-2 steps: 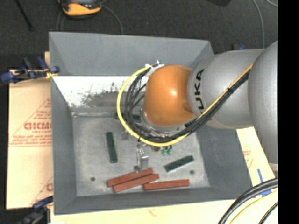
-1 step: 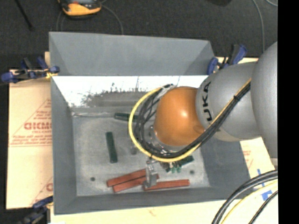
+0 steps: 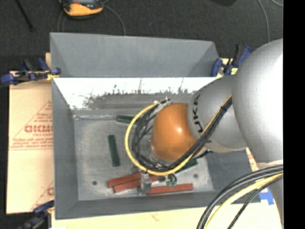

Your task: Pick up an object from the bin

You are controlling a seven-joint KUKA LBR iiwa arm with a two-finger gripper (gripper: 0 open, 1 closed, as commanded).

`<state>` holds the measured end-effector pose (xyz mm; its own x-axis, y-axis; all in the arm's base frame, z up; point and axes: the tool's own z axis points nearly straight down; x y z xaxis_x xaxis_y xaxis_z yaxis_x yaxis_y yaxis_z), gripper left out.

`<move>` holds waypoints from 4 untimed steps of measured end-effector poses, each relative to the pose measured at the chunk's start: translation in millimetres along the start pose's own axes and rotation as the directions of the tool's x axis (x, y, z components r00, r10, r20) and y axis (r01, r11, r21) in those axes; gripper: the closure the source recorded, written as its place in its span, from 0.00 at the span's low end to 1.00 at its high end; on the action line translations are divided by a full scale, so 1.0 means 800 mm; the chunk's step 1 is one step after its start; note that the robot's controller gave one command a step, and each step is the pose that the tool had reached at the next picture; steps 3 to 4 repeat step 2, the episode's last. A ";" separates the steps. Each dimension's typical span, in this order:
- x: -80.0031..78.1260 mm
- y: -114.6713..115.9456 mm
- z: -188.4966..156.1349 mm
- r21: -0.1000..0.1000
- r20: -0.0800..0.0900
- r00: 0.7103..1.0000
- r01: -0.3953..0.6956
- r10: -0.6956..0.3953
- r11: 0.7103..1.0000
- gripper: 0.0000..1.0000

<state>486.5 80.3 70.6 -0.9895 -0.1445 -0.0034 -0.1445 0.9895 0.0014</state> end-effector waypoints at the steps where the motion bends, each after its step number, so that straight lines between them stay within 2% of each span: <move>1: 0.000 0.000 0.000 0.000 0.000 1.000 -0.001 0.001 1.000 1.00; 2: -0.002 0.010 -0.236 0.000 0.008 0.999 -0.040 0.040 0.999 1.00; 4: -0.002 0.010 -0.236 0.000 0.008 0.999 -0.040 0.040 0.999 1.00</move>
Offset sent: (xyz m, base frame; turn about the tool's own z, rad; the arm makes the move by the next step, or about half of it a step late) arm -0.0026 0.0079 0.1839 0.0433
